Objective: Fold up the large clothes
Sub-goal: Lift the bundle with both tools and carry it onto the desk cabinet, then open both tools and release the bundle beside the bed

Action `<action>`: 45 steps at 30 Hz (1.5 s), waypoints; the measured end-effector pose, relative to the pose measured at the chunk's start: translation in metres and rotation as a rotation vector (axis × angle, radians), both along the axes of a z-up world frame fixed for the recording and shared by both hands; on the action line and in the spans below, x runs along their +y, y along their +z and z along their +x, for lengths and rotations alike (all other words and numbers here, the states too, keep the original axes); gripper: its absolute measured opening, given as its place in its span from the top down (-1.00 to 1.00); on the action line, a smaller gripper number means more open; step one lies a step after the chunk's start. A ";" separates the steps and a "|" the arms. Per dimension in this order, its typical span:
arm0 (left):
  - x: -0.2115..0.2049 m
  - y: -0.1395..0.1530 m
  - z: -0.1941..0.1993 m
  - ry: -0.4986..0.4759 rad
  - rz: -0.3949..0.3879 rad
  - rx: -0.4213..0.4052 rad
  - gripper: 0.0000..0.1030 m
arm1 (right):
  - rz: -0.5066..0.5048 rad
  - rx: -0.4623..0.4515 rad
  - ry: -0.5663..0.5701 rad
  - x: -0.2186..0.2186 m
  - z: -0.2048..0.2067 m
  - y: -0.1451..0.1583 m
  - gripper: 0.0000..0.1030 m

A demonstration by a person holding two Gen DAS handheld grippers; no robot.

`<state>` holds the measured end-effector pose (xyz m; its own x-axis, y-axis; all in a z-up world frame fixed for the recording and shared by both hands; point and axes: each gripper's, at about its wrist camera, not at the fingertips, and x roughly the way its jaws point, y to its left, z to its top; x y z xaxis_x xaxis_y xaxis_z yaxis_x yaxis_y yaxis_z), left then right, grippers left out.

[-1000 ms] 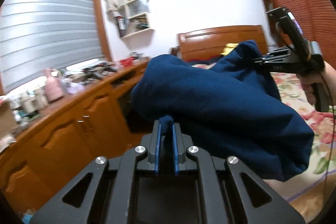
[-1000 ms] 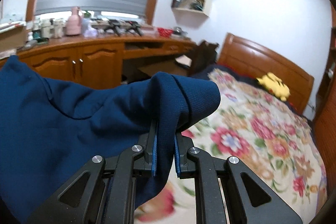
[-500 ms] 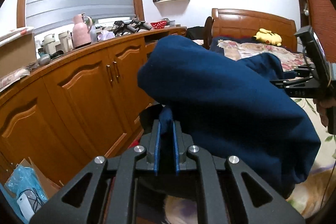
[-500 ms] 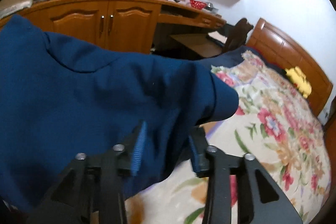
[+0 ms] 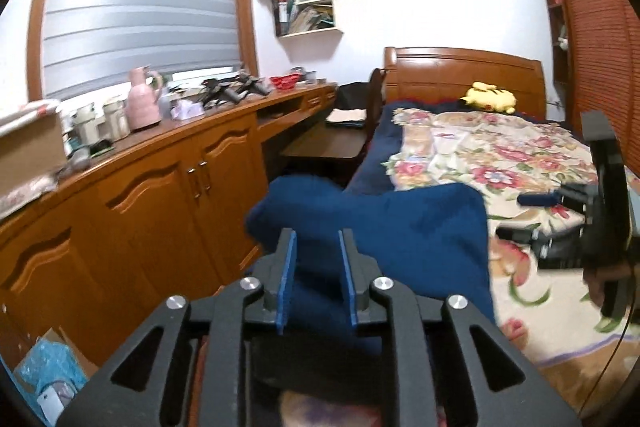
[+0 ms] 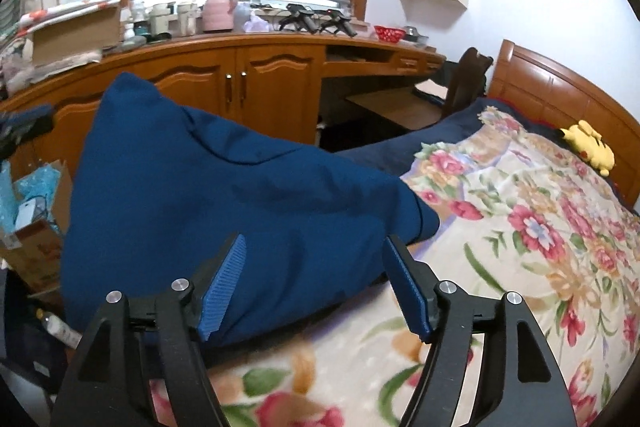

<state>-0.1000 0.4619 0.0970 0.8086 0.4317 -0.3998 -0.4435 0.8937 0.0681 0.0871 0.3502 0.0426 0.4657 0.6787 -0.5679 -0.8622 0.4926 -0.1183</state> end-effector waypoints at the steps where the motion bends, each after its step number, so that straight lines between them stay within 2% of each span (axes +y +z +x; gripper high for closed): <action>1: -0.004 0.004 0.012 -0.016 0.007 0.012 0.54 | 0.001 0.003 0.000 -0.003 -0.001 0.000 -0.40; 3: -0.008 0.007 0.026 -0.030 0.017 0.031 0.45 | 0.003 0.012 0.001 -0.010 -0.003 -0.001 -0.41; 9: -0.019 0.000 0.069 -0.062 0.033 0.129 0.43 | 0.033 0.031 -0.007 -0.040 -0.001 0.004 -0.43; 12: -0.012 -0.015 0.077 -0.015 0.030 0.210 0.43 | 0.036 0.039 -0.017 -0.052 0.001 0.002 -0.44; 13: -0.003 -0.025 0.075 0.001 0.001 0.241 0.43 | 0.038 0.042 -0.020 -0.056 0.001 0.001 -0.44; 17: 0.013 -0.061 0.061 0.038 -0.023 0.306 0.44 | 0.046 0.057 -0.027 -0.078 0.003 -0.008 -0.45; 22: 0.016 -0.079 0.040 0.063 -0.079 0.249 0.44 | 0.044 0.077 -0.048 -0.102 0.003 -0.024 -0.45; 26: 0.009 -0.075 0.030 0.065 -0.088 0.200 0.43 | 0.044 0.087 -0.072 -0.124 -0.001 -0.033 -0.45; 31: -0.009 -0.060 0.017 0.094 -0.054 0.120 0.43 | 0.067 0.089 -0.108 -0.157 -0.010 -0.033 -0.46; 34: -0.021 -0.049 0.012 0.065 -0.070 0.087 0.35 | 0.065 0.048 -0.171 -0.177 -0.019 -0.027 -0.46; 39: -0.060 -0.035 0.009 0.021 -0.022 0.038 0.33 | 0.122 0.032 -0.235 -0.223 -0.034 -0.013 -0.46; 45: -0.119 -0.019 0.020 -0.097 -0.010 0.001 0.29 | 0.158 -0.027 -0.303 -0.276 -0.050 -0.002 -0.46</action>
